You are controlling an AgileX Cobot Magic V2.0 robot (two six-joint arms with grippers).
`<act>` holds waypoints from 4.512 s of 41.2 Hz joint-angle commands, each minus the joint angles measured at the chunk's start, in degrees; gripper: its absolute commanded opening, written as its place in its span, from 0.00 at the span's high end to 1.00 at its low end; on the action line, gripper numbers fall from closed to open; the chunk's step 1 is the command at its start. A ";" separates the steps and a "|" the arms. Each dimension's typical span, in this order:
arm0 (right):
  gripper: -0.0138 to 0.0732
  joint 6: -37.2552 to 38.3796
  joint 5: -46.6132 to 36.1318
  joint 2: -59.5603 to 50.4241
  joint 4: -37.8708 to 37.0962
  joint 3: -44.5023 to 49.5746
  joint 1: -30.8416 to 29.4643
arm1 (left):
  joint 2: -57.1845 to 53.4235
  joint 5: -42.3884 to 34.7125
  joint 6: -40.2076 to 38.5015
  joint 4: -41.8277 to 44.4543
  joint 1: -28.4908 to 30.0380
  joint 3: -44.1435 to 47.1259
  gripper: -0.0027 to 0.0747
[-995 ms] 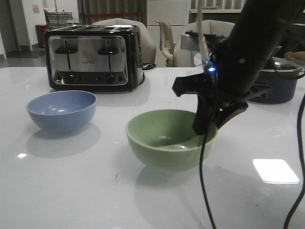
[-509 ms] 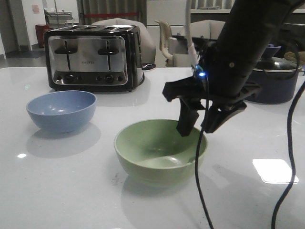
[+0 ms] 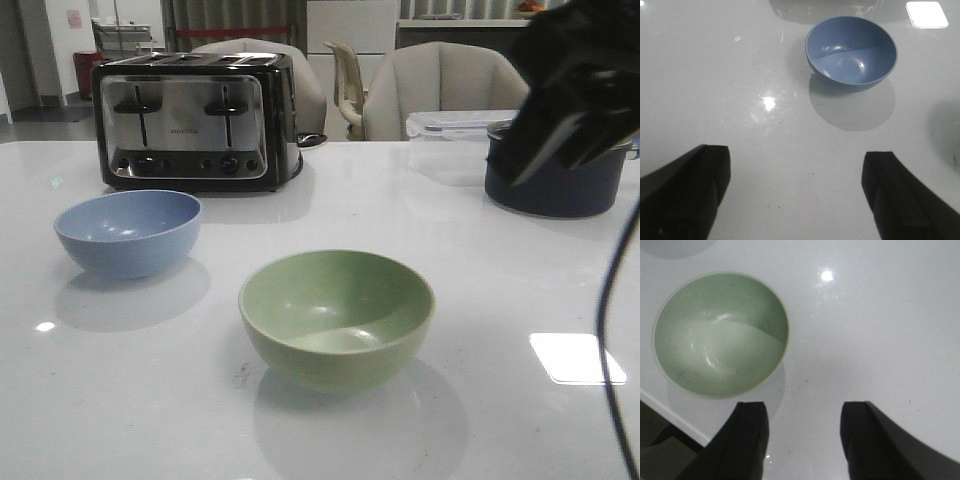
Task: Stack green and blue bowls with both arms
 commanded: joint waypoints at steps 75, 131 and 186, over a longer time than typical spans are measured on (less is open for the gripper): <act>0.32 -0.80 -1.84 -11.70 -0.32 5.76 0.01 | 67.11 -3.49 1.54 -0.96 -4.35 -45.45 0.67; 0.32 -0.80 -1.84 -11.70 -0.32 5.76 0.01 | 58.21 8.16 1.54 -3.09 -32.56 -48.87 0.84; 0.32 -0.80 -1.89 -11.70 -0.32 5.76 0.01 | 20.26 13.29 1.54 -0.23 -32.98 -28.53 0.43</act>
